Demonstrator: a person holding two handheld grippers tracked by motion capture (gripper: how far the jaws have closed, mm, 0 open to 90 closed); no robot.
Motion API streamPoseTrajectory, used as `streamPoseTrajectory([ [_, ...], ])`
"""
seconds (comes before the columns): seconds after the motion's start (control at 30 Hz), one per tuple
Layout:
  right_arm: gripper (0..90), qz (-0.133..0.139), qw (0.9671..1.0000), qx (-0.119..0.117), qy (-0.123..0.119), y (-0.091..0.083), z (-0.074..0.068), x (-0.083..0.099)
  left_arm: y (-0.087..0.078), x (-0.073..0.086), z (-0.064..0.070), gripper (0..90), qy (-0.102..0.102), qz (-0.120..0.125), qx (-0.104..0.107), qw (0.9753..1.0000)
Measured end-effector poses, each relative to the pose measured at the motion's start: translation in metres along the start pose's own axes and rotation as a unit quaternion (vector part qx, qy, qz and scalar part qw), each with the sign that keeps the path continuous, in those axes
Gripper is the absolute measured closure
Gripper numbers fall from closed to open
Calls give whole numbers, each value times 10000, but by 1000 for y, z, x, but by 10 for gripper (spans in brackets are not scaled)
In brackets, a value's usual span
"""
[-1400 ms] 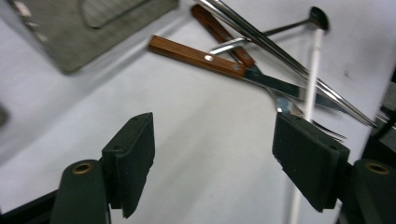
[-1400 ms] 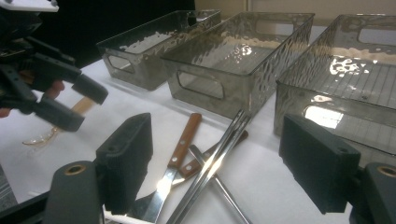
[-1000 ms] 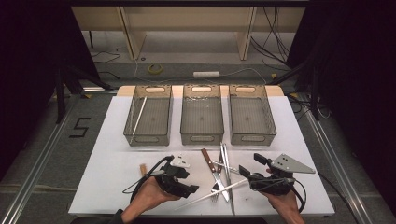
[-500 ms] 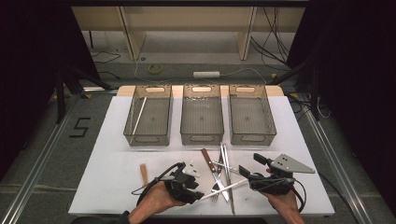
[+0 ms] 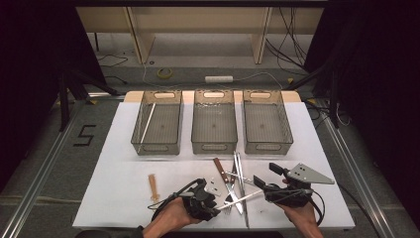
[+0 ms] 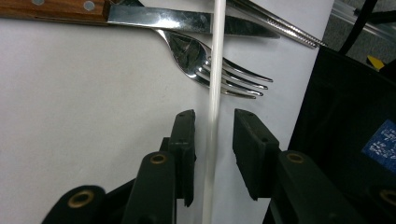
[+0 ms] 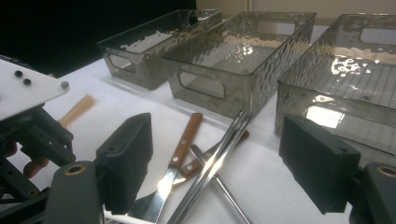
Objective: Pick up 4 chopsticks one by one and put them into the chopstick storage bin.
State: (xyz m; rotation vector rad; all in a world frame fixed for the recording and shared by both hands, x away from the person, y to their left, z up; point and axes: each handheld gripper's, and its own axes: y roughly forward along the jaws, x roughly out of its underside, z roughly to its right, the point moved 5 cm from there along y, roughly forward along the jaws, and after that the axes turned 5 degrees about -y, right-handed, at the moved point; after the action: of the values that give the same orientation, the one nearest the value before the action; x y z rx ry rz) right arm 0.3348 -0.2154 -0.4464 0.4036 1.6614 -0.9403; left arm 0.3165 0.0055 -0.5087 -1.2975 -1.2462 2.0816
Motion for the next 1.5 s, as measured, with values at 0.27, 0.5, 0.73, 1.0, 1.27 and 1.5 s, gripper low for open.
streamPoseTrajectory([
  [0.27, 268, 2, 10000, -6, -2, 0, 0, 0, 3, 0, -1, 708, 76, -51, -85, 9999],
  [0.5, 268, -14, 10000, 8, -17, 0, -1, 0, 6, 0, 1, 740, 159, -95, -166, 9997],
  [0.73, 268, -18, 10000, 14, -20, 0, 0, 0, 7, 0, 2, 783, 330, -93, -286, 9990],
  [1.0, 269, 5, 10000, 33, -16, -1, 1, 0, 7, 1, 2, 839, 425, -50, -247, 9988],
  [1.27, 269, -2, 10000, 23, -13, -1, 1, 0, 4, -1, 3, 845, 418, 107, -245, 9988],
  [1.5, 269, 2, 10000, 8, -25, 0, 0, 0, -7, -5, 0, 847, 411, 331, -256, 9983],
])
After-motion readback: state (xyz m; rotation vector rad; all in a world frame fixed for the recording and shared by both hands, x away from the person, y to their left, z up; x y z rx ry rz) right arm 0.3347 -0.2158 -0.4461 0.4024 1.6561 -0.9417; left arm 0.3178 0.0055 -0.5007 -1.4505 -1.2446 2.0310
